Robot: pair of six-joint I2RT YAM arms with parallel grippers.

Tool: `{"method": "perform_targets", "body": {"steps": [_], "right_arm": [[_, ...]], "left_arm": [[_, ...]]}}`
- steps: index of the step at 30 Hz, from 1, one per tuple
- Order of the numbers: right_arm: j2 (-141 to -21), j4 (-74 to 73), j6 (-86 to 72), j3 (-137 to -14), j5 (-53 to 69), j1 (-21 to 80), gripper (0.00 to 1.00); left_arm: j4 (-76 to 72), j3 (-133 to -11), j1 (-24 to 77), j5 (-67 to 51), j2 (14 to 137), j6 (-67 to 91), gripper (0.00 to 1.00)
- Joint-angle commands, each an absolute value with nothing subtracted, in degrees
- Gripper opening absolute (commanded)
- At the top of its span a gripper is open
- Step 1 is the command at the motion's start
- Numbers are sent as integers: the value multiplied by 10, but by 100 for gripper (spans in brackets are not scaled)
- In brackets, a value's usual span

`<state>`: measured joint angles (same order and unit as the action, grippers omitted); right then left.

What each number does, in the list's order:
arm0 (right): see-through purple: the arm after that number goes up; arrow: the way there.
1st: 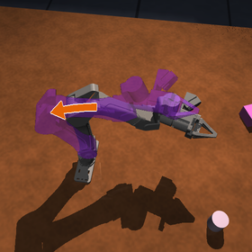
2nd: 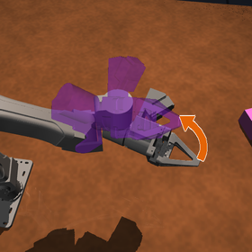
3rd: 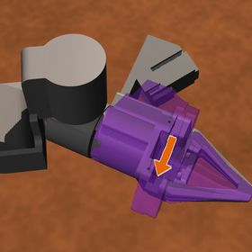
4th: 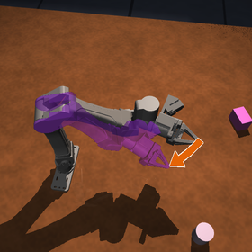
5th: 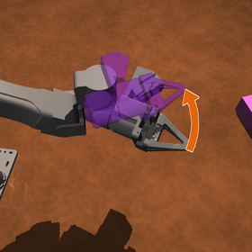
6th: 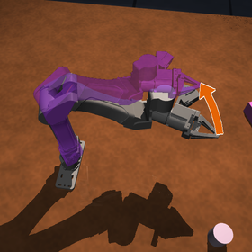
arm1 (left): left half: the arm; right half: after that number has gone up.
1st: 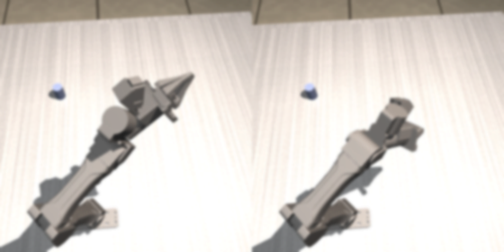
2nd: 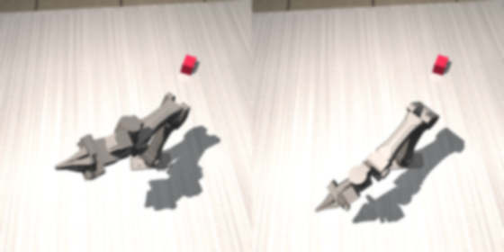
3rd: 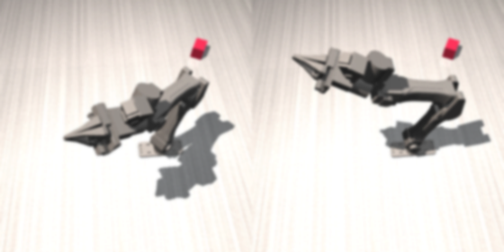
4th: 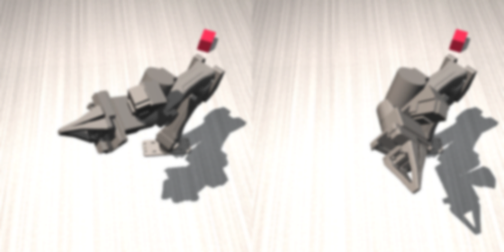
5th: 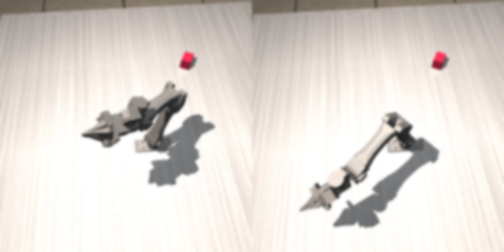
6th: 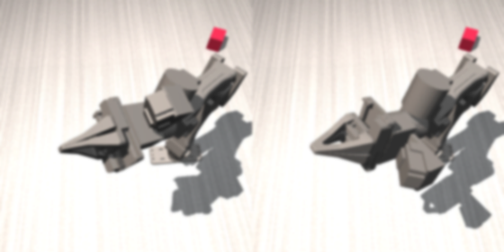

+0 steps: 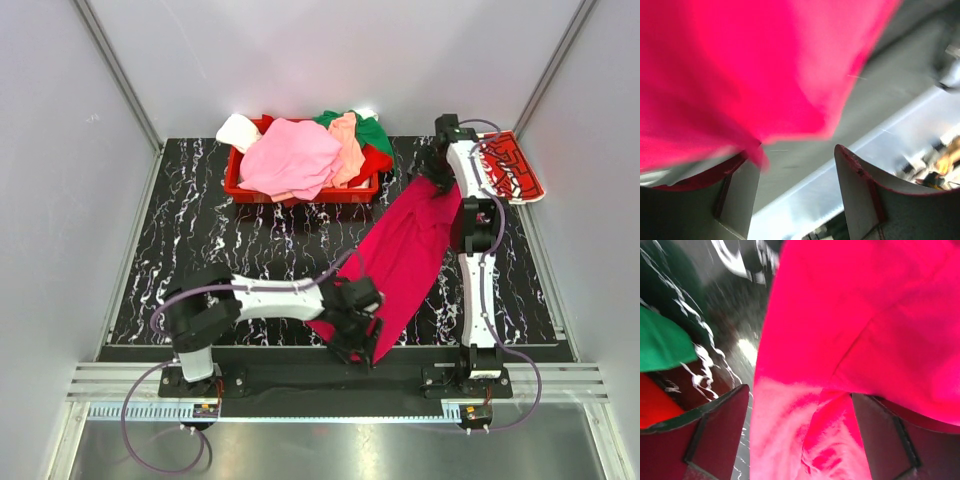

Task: Fold and stack the t-shirts
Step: Fold the tshirt

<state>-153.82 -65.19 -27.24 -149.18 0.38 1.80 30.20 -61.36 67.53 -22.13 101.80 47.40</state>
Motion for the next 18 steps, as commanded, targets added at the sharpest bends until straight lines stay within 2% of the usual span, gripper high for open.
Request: {"method": "perform_targets", "body": {"steps": [1,3,9,12,14,18], "right_arm": [[-1550,-558,-219,-1494,95,-20,92],[-1532,-556,-212,-1502,175,-20,95],[-1406,-555,-212,-1431,250,-19,100],[-1342,-596,-212,-1401,235,-17,100],[-1273,-603,-214,-1337,215,-15,100],[-1160,-589,-215,-1196,67,-16,100]], "left_arm": [[319,-700,717,-264,1022,526,64],[341,-737,721,-254,1012,520,65],[522,-859,694,-170,948,447,69],[575,-873,646,-128,908,405,71],[580,-843,588,-119,881,375,71],[526,-779,513,-91,865,312,68]]}}
